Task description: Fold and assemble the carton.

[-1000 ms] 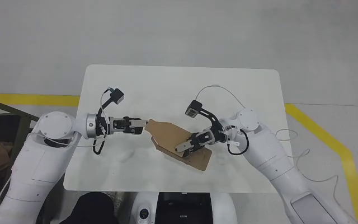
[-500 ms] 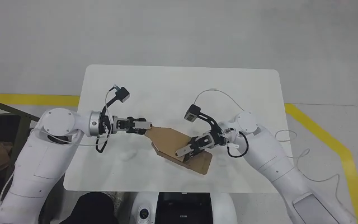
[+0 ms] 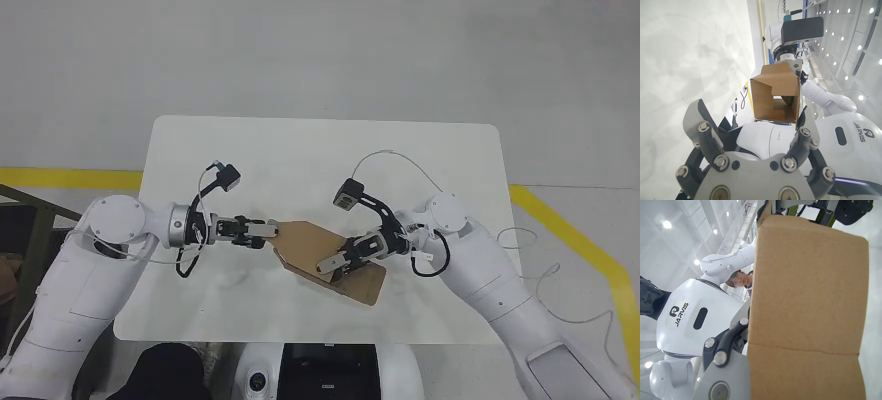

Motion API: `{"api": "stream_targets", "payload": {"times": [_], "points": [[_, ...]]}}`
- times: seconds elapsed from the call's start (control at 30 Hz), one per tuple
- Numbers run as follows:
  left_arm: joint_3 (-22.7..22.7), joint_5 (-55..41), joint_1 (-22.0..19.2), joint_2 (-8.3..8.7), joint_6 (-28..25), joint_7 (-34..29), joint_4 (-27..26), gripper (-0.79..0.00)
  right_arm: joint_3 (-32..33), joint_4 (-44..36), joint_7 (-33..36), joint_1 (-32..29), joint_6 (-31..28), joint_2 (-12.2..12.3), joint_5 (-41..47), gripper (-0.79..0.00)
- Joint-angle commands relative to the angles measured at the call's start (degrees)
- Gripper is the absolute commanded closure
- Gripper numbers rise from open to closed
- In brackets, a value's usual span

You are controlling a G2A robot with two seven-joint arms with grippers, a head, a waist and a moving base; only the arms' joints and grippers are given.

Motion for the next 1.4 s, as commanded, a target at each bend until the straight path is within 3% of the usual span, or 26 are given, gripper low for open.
{"api": "stream_targets", "payload": {"times": [0.0,0.53,0.83,1.37], "points": [[-0.2,0.0,0.3,0.06,0.0,0.0,-0.2,-0.785,-0.1,-0.1,0.0,0.1,0.0,0.0,0.1,0.000],[-4.7,-4.3,2.3,0.04,-5.2,6.0,0.6,-0.785,-0.7,-1.0,0.0,0.7,0.0,0.8,-4.3,0.000],[-5.8,-8.2,2.4,0.04,-8.6,2.3,4.2,-0.785,-11.7,-4.6,0.0,9.0,0.0,5.5,-5.5,0.000],[-5.8,-8.2,2.4,0.04,-8.6,2.3,4.2,-0.785,-11.7,-4.6,0.0,9.0,0.0,5.5,-5.5,0.000]]}}
